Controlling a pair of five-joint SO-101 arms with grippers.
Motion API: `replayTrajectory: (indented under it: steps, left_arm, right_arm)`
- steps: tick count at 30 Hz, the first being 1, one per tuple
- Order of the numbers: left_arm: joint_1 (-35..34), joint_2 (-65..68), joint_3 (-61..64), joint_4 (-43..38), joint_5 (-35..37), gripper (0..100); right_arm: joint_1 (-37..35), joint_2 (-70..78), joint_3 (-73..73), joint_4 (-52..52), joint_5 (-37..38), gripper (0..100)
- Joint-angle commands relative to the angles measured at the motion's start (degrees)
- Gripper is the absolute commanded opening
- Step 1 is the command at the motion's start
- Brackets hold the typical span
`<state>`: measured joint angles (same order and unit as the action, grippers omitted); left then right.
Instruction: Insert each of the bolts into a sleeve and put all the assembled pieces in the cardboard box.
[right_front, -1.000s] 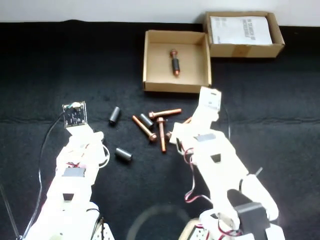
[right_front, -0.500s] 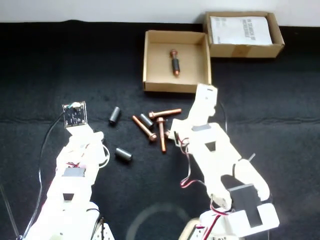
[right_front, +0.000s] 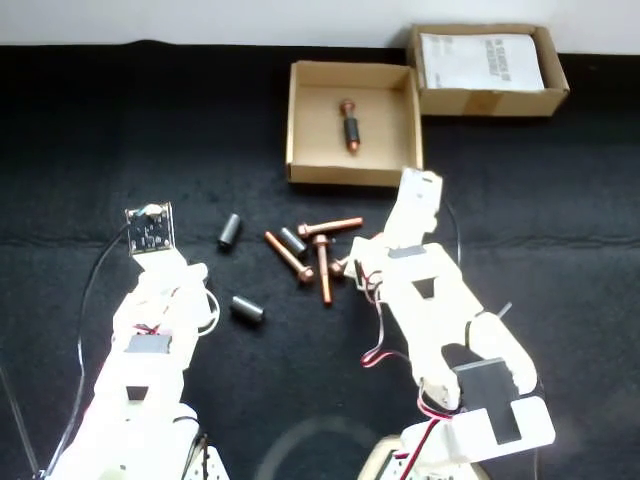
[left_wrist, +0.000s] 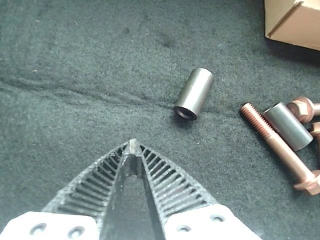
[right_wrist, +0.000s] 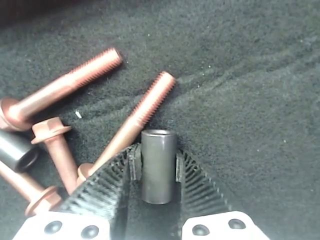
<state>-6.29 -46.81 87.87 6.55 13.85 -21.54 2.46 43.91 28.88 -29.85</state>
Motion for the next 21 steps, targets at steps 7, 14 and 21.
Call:
replayTrajectory:
  steps: [7, 14, 21]
  left_arm:
    - [0.5, -1.0, -0.4, -0.4, -0.3, 1]
    - [2.3, -0.7, -9.7, 17.7, 1.0, 1]
    - [2.4, 5.1, -26.5, 38.9, 5.3, 1]
  right_arm:
    - [2.4, -3.1, -2.1, 2.9, -0.1, 0.6]
    - [3.2, -19.6, -2.5, 12.1, 1.9, 0.6]
    - [3.2, -34.1, -2.2, 20.7, 4.2, 0.6]
